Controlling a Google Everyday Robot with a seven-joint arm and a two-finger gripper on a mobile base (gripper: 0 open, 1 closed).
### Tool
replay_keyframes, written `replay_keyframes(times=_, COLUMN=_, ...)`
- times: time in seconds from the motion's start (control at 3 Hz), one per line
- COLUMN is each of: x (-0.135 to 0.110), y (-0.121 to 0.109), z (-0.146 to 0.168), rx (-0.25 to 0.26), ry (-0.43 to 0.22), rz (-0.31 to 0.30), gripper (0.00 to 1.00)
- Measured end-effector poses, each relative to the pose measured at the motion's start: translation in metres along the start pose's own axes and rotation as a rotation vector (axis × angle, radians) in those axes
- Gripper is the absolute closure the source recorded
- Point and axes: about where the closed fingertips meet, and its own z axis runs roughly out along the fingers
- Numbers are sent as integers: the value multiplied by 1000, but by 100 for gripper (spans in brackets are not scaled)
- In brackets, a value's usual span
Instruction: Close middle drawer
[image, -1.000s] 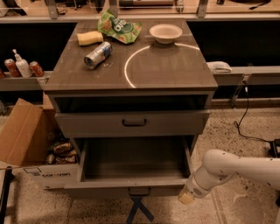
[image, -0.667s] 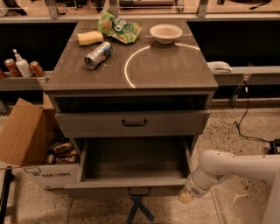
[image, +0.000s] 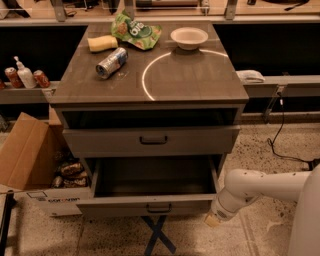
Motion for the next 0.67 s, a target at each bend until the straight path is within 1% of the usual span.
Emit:
replay_keyframes(times=0.33, x=-27, y=-43, z=-7, rx=72, ry=-64, rz=7, gripper=100)
replay_keyframes(times=0.67, x=-29, y=-47, z=-8, rx=80, ry=-73, rz=7, gripper=100)
